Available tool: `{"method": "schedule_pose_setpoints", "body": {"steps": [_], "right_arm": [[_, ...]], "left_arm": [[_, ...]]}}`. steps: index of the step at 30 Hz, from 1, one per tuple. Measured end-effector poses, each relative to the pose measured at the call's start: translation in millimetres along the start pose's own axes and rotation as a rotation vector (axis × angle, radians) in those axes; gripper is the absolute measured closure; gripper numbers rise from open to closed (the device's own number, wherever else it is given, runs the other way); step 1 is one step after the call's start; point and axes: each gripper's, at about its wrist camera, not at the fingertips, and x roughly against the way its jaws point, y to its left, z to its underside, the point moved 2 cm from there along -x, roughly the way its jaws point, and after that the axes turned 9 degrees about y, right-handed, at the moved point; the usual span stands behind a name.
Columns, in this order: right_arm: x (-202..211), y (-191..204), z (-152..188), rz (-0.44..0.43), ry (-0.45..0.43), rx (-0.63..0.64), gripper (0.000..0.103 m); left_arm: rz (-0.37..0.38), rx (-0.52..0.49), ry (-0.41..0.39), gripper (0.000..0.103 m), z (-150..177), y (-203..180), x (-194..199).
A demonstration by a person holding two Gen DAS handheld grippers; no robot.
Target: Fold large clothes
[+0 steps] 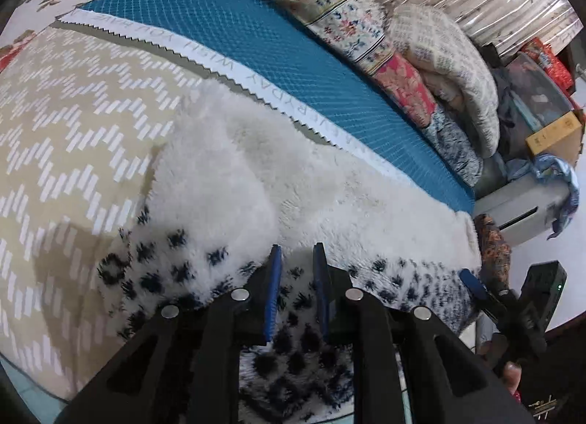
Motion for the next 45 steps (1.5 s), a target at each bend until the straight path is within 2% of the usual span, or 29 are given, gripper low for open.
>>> {"method": "schedule_pose_setpoints", "body": {"steps": [3, 6, 9, 14, 16, 18, 25, 33, 37, 41, 45], "right_arm": [[39, -23, 7, -0.060, -0.065, -0.119, 0.022], [60, -41, 26, -0.068, -0.077, -0.193, 0.022], [68, -45, 46, -0.020, -0.068, -0.201, 0.022], [67, -30, 84, 0.036, 0.019, -0.161, 0.022], [65, -18, 100, 0.070, 0.052, -0.130, 0.022], [58, -6, 118, 0.123, 0.115, -0.122, 0.013], [39, 17, 172, 0.160, 0.236, -0.098, 0.013], [45, 33, 198, 0.167, 0.255, -0.064, 0.013], [46, 32, 205, 0.160, 0.261, -0.082, 0.013], [54, 29, 208, 0.143, 0.256, -0.095, 0.013], [58, 27, 210, 0.129, 0.250, -0.109, 0.013]], "left_arm": [[0.004, 0.004, -0.028, 0.016, -1, -5, 21], [-0.085, -0.049, -0.072, 0.017, 16, -17, 48], [-0.171, -0.109, -0.074, 0.018, 37, -33, 55], [-0.290, -0.160, -0.055, 0.023, 84, -50, 51], [-0.321, -0.163, -0.034, 0.028, 103, -52, 49], [-0.345, -0.156, -0.002, 0.035, 117, -52, 46], [-0.487, -0.197, 0.037, 0.049, 164, -55, 39], [-0.555, -0.247, 0.019, 0.052, 187, -73, 44], [-0.579, -0.265, -0.010, 0.055, 194, -83, 52], [-0.568, -0.270, -0.048, 0.059, 198, -93, 63], [-0.605, -0.295, -0.096, 0.066, 200, -103, 71]]}}
